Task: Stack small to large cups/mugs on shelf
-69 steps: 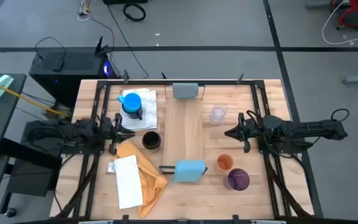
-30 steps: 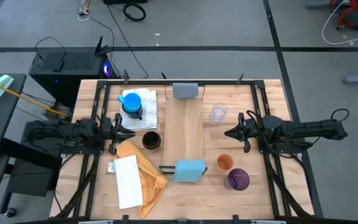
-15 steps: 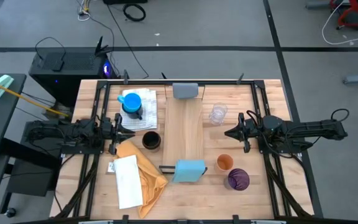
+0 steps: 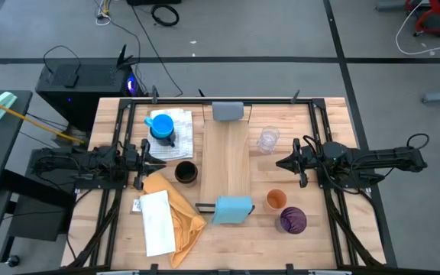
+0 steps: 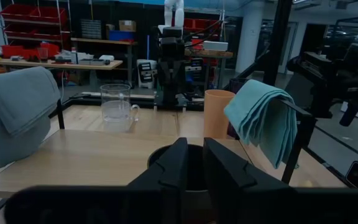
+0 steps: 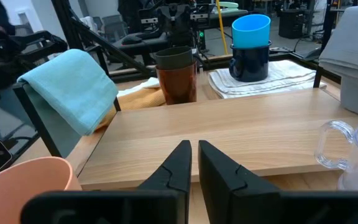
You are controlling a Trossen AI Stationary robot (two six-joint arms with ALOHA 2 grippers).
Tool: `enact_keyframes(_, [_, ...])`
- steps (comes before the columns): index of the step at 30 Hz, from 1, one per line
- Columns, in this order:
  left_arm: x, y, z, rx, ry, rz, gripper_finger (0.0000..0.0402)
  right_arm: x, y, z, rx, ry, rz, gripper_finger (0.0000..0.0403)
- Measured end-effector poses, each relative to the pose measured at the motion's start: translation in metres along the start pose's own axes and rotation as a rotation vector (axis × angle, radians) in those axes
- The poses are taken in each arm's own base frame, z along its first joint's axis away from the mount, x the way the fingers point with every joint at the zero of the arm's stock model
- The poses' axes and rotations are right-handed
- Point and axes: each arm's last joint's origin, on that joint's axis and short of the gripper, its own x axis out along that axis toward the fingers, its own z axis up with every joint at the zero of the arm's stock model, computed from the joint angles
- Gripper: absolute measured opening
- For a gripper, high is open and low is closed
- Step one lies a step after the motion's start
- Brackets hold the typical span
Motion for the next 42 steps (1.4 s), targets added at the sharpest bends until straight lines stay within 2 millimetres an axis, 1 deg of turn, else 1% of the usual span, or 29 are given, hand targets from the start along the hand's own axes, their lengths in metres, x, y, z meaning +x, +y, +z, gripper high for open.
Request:
enact_keyframes(6, [0.0, 0.0, 0.0, 0.0, 0.0, 0.0, 0.0053, 0.0, 0.0, 0.0, 0.0, 0.0, 0.0, 0.0036])
enact_keyframes(16, [0.0, 0.0, 0.0, 0.0, 0.0, 0.0, 0.0062, 0.0, 0.0, 0.0, 0.0, 0.0, 0.0, 0.0036])
enact_keyframes(25, [0.0, 0.0, 0.0, 0.0, 0.0, 0.0, 0.0053, 0.0, 0.0, 0.0, 0.0, 0.0, 0.0, 0.0036])
enact_keyframes(35, [0.0, 0.0, -0.0001, 0.0, 0.0, 0.0, 0.0062, 0.0, 0.0, 0.0, 0.0, 0.0, 0.0, 0.0036])
enact_keyframes(42, [0.0, 0.0, 0.0, 0.0, 0.0, 0.0, 0.0054, 0.0, 0.0, 0.0, 0.0, 0.0, 0.0, 0.0036])
